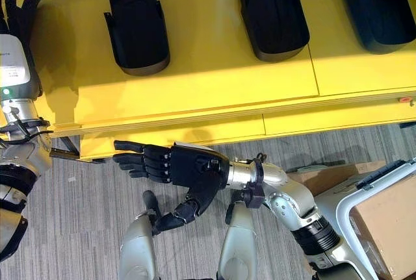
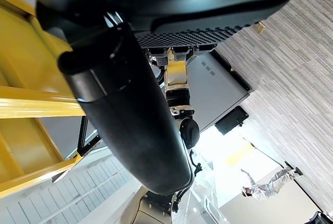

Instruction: Move parts from the plastic box to the shelf.

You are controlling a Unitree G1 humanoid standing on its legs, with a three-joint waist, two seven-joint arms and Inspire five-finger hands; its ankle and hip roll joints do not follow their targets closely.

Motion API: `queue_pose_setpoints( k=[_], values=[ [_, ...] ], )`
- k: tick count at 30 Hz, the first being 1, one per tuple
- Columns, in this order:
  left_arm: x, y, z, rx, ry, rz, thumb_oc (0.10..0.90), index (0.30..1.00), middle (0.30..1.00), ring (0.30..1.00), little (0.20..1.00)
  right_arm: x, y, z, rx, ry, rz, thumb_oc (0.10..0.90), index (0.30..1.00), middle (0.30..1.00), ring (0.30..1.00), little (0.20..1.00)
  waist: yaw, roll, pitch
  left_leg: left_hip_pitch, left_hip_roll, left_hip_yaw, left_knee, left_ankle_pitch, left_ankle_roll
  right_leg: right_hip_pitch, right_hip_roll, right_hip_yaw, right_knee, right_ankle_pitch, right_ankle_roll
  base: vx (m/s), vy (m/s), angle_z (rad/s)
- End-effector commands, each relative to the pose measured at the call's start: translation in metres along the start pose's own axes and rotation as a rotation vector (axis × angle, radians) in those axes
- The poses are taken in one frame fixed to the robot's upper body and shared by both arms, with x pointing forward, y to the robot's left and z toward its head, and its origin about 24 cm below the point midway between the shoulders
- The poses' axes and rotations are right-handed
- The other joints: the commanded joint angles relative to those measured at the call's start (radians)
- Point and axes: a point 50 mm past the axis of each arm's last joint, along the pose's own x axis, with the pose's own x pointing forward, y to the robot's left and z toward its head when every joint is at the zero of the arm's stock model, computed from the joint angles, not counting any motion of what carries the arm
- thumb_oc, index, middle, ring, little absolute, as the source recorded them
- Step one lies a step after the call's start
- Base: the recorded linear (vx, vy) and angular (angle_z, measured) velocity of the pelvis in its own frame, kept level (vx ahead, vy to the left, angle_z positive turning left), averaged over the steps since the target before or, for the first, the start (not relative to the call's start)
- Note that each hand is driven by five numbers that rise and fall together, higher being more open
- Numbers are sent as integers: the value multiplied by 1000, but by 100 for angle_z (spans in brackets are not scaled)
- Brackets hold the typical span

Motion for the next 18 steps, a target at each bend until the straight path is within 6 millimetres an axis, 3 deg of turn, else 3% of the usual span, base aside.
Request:
queue_pose_setpoints(
  k=[1,8,16,18],
  values=[
    [56,52,-8,-103,-16,288,900,1000,1000,1000,1000,14,18,26,-62,-223,153,900,1000,1000,1000,1000,2,-35,-73,20,15,31,53,-87,27,56,54,26,-94,14,-34,0,0,0],
    [50,54,32,-340,-170,187,900,1000,1000,1000,1000,10,17,26,-72,-236,145,900,1000,1000,1000,1000,4,-39,-68,17,14,25,53,-87,25,61,57,23,-94,13,-33,0,0,0],
    [47,65,67,-731,-187,115,900,1000,1000,1000,1000,8,16,24,-75,-249,132,900,1000,1000,1000,1000,4,-48,-67,19,14,24,51,-86,22,67,63,21,-97,9,-35,1,-8,0],
    [47,68,70,-763,-189,116,900,1000,1000,1000,1000,8,17,23,-76,-249,133,900,1000,1000,1000,1000,4,-50,-67,22,14,24,49,-84,21,71,64,20,-99,9,-35,4,-19,0]
  ],
)
